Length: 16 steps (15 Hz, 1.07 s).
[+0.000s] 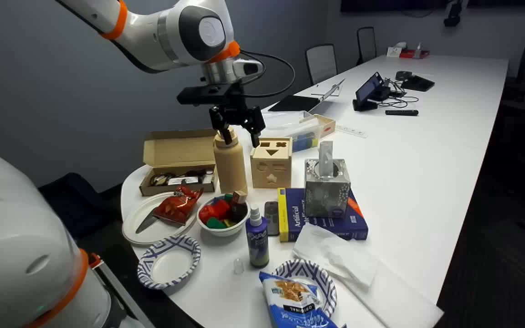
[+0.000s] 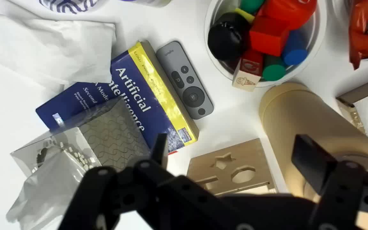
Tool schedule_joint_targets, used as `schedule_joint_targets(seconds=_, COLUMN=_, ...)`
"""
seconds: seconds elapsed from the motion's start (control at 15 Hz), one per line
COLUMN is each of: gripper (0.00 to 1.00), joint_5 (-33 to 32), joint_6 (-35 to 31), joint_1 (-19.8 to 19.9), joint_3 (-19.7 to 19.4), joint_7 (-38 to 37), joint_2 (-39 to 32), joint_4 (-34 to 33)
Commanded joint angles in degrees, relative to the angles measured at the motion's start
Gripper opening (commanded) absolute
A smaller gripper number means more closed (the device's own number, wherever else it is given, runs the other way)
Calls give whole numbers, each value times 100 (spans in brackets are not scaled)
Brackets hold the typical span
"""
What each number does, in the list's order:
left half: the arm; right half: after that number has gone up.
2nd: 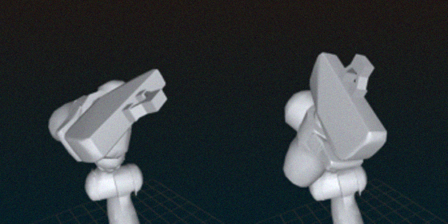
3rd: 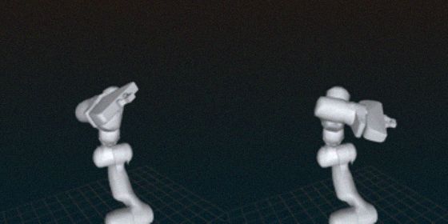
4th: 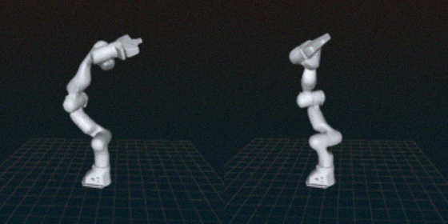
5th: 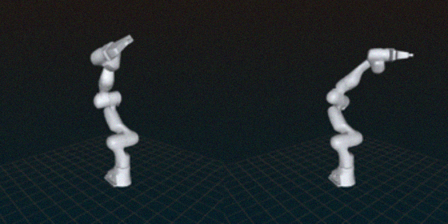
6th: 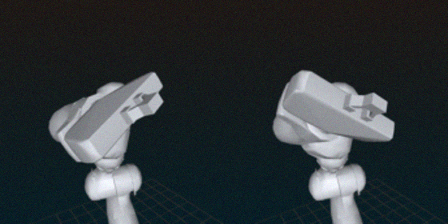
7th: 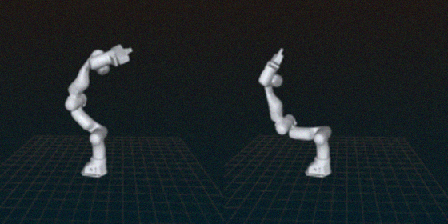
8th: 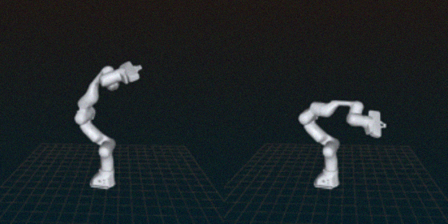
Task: Press a button on the remote
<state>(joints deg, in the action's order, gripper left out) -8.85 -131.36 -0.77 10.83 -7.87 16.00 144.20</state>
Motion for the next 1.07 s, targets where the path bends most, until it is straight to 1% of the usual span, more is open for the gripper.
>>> schedule_joint_targets(seconds=0.0, gripper=100, joint_5=-40, joint_6=17, joint_1=-120, joint_3=-117, joint_7=-29, joint_2=-5, joint_4=-9)
schedule_joint_targets(seconds=0.07, gripper=100, joint_5=-119, joint_6=-102, joint_1=-52, joint_3=-143, joint_7=-115, joint_2=-53, joint_4=12)
schedule_joint_targets(seconds=0.4, gripper=100, joint_5=230, joint_6=-615, joint_1=27, joint_3=-568, joint_7=50, joint_2=-319, joint_4=138)
schedule_joint_targets(seconds=0.53, gripper=100, joint_5=575, joint_6=-838, joint_1=12, joint_3=-793, joint_7=255, joint_2=-538, joint_4=133)
schedule_joint_targets(seconds=0.67, gripper=100, joint_5=1095, joint_6=-1026, joint_1=-37, joint_3=-973, joint_7=490, joint_2=-747, joint_4=134)
schedule_joint_targets(seconds=0.8, gripper=100, joint_5=1476, joint_6=-1187, joint_1=-34, joint_3=-1033, joint_7=528, joint_2=-931, joint_4=129)
schedule_joint_targets(seconds=1.0, gripper=100, joint_5=1648, joint_6=-1677, joint_1=0, joint_3=-1017, joint_7=311, joint_2=-1376, joint_4=80)
